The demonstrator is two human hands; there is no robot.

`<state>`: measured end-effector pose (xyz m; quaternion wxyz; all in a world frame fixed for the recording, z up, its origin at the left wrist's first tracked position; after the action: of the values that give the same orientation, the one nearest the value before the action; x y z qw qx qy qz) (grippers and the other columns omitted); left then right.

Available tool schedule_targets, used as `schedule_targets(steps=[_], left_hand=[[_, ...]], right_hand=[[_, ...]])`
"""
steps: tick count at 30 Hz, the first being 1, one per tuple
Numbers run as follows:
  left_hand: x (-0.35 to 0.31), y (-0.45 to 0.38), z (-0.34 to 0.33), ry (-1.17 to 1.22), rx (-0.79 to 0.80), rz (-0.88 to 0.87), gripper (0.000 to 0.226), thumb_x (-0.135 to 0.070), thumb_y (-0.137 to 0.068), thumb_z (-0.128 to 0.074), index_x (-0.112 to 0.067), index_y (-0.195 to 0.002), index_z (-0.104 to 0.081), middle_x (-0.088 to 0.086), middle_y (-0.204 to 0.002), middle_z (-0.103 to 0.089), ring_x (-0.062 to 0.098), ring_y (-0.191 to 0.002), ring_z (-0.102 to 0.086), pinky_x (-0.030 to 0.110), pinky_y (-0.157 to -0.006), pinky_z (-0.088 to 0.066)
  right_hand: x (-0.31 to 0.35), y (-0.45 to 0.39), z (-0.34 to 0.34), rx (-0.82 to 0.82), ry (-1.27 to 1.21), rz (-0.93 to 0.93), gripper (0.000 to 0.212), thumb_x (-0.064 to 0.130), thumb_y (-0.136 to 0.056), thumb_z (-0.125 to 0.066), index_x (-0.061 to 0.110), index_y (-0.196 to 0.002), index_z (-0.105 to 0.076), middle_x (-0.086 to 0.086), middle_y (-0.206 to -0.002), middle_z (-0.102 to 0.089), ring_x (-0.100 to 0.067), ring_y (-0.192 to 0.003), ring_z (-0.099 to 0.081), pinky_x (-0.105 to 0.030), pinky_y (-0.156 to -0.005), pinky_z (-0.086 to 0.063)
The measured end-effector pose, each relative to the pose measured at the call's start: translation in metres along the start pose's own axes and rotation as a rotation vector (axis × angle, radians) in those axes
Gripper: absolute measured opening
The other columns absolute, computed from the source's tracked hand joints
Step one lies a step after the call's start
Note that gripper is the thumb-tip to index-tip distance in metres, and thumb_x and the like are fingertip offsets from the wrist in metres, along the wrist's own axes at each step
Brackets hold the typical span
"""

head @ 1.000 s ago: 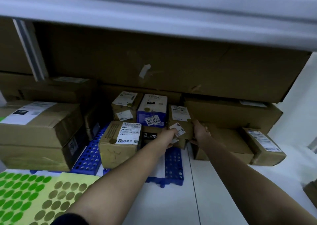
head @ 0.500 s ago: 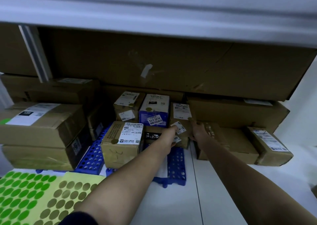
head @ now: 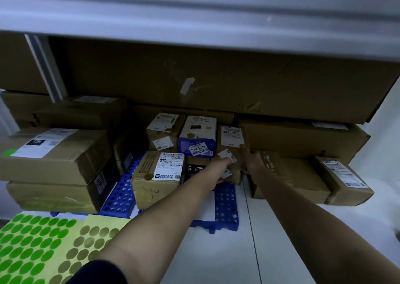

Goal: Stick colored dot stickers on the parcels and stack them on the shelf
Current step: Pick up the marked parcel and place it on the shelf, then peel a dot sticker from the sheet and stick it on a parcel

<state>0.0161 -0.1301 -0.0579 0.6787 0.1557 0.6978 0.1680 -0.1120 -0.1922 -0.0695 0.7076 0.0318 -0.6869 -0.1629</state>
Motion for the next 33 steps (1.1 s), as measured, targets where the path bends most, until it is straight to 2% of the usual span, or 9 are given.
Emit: schedule_targets(steps=[5, 8, 11, 17, 19, 22, 26, 30, 33], left_hand=[[-0.011, 0.005, 0.012, -0.150, -0.002, -0.016, 0.035, -0.015, -0.098, -0.045, -0.007, -0.132, -0.044, 0.011, -0.109, -0.055, 0.020, -0.100, -0.048, 0.029, -0.079, -0.042], [-0.017, 0.007, 0.015, -0.223, -0.015, -0.007, 0.025, -0.013, -0.098, -0.045, -0.002, -0.119, -0.051, 0.011, -0.100, -0.054, 0.021, -0.098, -0.049, 0.025, -0.066, -0.041], [-0.018, 0.012, 0.019, -0.285, -0.015, -0.024, 0.016, -0.010, -0.099, -0.042, -0.005, -0.086, -0.050, 0.006, -0.083, -0.049, 0.017, -0.082, -0.052, 0.020, -0.057, -0.039], [-0.016, 0.006, 0.038, -0.275, -0.074, -0.076, 0.027, -0.020, -0.099, -0.045, -0.009, -0.074, -0.043, 0.006, -0.076, -0.055, 0.009, -0.041, -0.053, 0.021, -0.051, -0.039], [-0.017, 0.008, 0.042, -0.253, -0.086, -0.085, 0.017, -0.020, -0.098, -0.045, -0.010, -0.085, -0.049, 0.007, -0.081, -0.060, 0.012, -0.049, -0.053, 0.023, -0.050, -0.040], [-0.019, 0.010, 0.038, -0.271, -0.059, -0.130, 0.019, -0.015, -0.095, -0.046, -0.011, -0.079, -0.054, 0.002, -0.071, -0.053, 0.011, -0.056, -0.048, 0.021, -0.048, -0.040], [-0.018, 0.024, 0.014, -0.237, 0.001, -0.162, 0.024, -0.017, -0.096, -0.044, -0.002, -0.106, -0.061, 0.013, -0.096, -0.064, 0.023, -0.088, -0.061, 0.032, -0.080, -0.052], [-0.008, 0.040, -0.024, -0.231, 0.087, -0.147, 0.018, -0.011, -0.097, -0.039, -0.007, -0.088, -0.054, 0.007, -0.078, -0.057, 0.018, -0.068, -0.055, 0.025, -0.060, -0.046], [-0.002, 0.047, -0.057, -0.261, 0.138, -0.183, 0.021, -0.012, -0.095, -0.040, -0.013, -0.078, -0.053, 0.014, -0.090, -0.058, 0.025, -0.084, -0.057, 0.029, -0.070, -0.042]], right_hand=[[0.008, 0.013, 0.003, 0.007, 0.007, 0.002, 0.056, 0.041, -0.095, -0.052, 0.003, -0.135, -0.044, -0.011, -0.113, -0.060, -0.017, -0.076, -0.057, -0.027, -0.059, -0.044], [0.013, 0.024, 0.017, -0.120, 0.120, 0.080, 0.057, 0.043, -0.098, -0.045, 0.002, -0.138, -0.038, -0.014, -0.122, -0.056, -0.024, -0.096, -0.056, -0.033, -0.079, -0.044], [0.016, 0.035, 0.027, -0.218, 0.194, 0.167, 0.047, 0.042, -0.097, -0.046, 0.007, -0.129, -0.045, -0.010, -0.113, -0.059, -0.027, -0.104, -0.058, -0.044, -0.093, -0.048], [0.013, 0.060, 0.035, -0.394, 0.261, 0.236, 0.009, 0.028, -0.092, -0.059, 0.020, -0.093, -0.056, -0.004, -0.099, -0.065, -0.022, -0.088, -0.060, -0.041, -0.081, -0.052], [0.009, 0.067, 0.034, -0.406, 0.232, 0.220, 0.010, 0.032, -0.090, -0.060, 0.024, -0.085, -0.057, 0.000, -0.091, -0.066, -0.023, -0.090, -0.063, -0.048, -0.087, -0.052], [0.007, 0.081, 0.034, -0.428, 0.163, 0.222, 0.020, 0.038, -0.093, -0.056, 0.022, -0.082, -0.055, 0.003, -0.076, -0.064, -0.022, -0.085, -0.064, -0.045, -0.085, -0.051], [0.006, 0.098, 0.046, -0.391, 0.071, 0.220, 0.031, 0.033, -0.101, -0.043, 0.017, -0.078, -0.058, -0.002, -0.074, -0.065, -0.017, -0.072, -0.062, -0.036, -0.076, -0.049], [-0.001, 0.104, 0.074, -0.380, 0.163, 0.198, 0.025, 0.023, -0.101, -0.041, 0.020, -0.082, -0.057, -0.008, -0.088, -0.068, -0.021, -0.081, -0.064, -0.039, -0.081, -0.054], [-0.002, 0.106, 0.105, -0.412, 0.225, 0.200, 0.019, 0.018, -0.097, -0.045, 0.019, -0.084, -0.060, -0.007, -0.091, -0.068, -0.026, -0.090, -0.065, -0.047, -0.090, -0.052]])
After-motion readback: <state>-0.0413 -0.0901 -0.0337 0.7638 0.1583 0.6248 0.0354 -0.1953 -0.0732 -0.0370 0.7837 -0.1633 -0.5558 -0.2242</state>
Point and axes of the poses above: each hand's wrist, its own y-axis away from the middle knuckle, its own z-axis out of the back of the hand, x = y × z, the point moved 6 cm from there along -y, towards the middle knuckle
